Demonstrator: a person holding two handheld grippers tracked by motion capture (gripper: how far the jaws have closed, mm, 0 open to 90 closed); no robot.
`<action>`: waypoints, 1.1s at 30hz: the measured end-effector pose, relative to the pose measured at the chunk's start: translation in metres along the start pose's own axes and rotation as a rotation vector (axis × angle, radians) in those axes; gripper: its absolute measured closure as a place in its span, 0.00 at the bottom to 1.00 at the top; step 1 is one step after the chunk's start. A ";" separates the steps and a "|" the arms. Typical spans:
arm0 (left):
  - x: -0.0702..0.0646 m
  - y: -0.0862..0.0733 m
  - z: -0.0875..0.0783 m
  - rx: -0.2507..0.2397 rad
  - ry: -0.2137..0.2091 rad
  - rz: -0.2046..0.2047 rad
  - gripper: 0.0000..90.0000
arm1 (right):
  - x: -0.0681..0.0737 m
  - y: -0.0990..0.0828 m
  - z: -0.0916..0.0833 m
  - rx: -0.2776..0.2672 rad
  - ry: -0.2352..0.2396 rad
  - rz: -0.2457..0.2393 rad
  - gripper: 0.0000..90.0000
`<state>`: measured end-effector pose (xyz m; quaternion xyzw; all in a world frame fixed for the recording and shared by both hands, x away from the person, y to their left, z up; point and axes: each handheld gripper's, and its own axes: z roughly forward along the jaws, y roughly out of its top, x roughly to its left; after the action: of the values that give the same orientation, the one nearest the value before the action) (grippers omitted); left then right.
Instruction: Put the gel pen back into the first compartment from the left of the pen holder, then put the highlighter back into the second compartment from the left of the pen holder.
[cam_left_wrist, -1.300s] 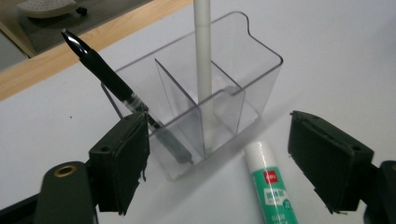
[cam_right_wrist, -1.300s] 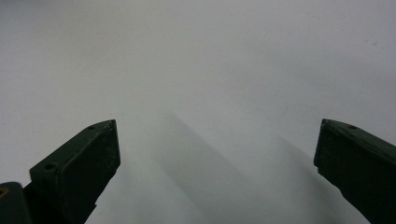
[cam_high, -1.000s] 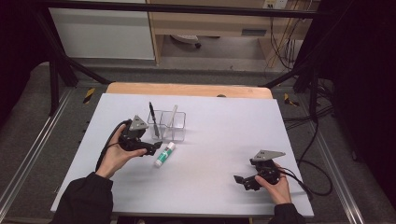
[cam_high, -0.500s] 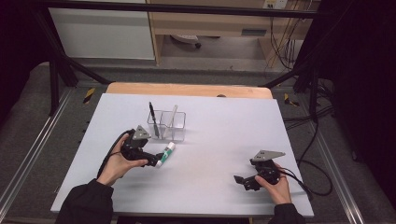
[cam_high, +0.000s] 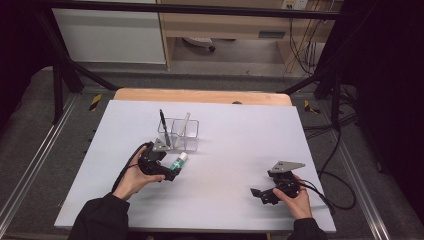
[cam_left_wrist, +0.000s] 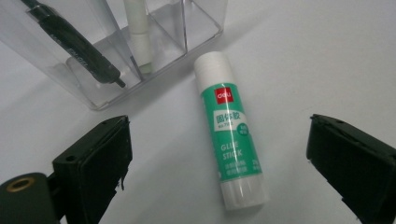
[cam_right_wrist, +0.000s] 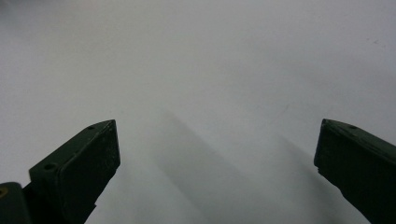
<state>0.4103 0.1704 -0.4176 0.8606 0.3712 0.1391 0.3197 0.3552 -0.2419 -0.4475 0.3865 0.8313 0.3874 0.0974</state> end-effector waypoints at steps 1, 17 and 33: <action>0.000 0.001 0.001 0.004 0.005 -0.005 0.09 | 0.000 0.000 0.000 -0.003 -0.002 -0.003 0.01; 0.002 0.019 0.020 0.087 0.021 -0.069 0.19 | 0.000 0.000 0.000 -0.001 0.001 -0.001 0.01; -0.002 0.022 0.031 0.117 0.016 -0.049 0.46 | 0.000 0.000 0.000 0.001 0.003 -0.002 0.01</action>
<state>0.4359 0.1435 -0.4266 0.8674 0.4019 0.1161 0.2693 0.3556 -0.2419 -0.4477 0.3851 0.8321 0.3873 0.0964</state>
